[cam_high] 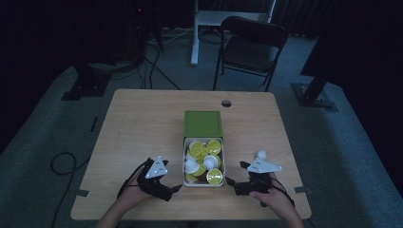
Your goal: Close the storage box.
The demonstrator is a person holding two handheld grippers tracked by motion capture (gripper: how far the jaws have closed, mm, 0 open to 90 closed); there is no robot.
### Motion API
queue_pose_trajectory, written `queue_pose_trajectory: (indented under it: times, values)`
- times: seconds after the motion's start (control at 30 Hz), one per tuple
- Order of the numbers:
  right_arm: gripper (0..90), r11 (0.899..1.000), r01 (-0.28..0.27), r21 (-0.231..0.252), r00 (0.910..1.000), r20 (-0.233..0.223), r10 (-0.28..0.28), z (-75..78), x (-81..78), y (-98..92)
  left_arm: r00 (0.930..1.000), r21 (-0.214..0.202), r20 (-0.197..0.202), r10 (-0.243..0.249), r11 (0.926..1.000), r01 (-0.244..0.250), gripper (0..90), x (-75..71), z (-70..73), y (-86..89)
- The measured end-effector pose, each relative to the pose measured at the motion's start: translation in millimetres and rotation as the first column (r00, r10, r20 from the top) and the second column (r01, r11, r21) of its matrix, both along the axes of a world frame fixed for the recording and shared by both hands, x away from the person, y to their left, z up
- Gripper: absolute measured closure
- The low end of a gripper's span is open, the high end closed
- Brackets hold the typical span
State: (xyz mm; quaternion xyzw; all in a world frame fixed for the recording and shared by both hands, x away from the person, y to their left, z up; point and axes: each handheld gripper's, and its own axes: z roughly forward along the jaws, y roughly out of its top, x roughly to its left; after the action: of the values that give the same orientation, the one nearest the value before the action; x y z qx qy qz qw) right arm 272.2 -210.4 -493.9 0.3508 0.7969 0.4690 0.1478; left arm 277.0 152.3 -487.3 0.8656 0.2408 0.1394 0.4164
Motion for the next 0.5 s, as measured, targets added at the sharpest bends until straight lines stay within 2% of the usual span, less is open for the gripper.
queue_pose_trajectory:
  times: [0.27,0.5]
  values:
    - [13.2,1.0,0.003,0.008,0.9998,-0.018,-0.003,-5.2,6.9,5.0,0.9993,-0.033,0.033,0.016,0.9993,-0.014,0.5,8.9,0.9,-4.2]
    - [13.2,1.0,-0.001,0.011,0.9996,-0.027,0.001,-7.6,9.7,6.7,0.9983,-0.009,0.051,0.027,0.9996,-0.027,0.5,17.0,-0.4,-9.2]
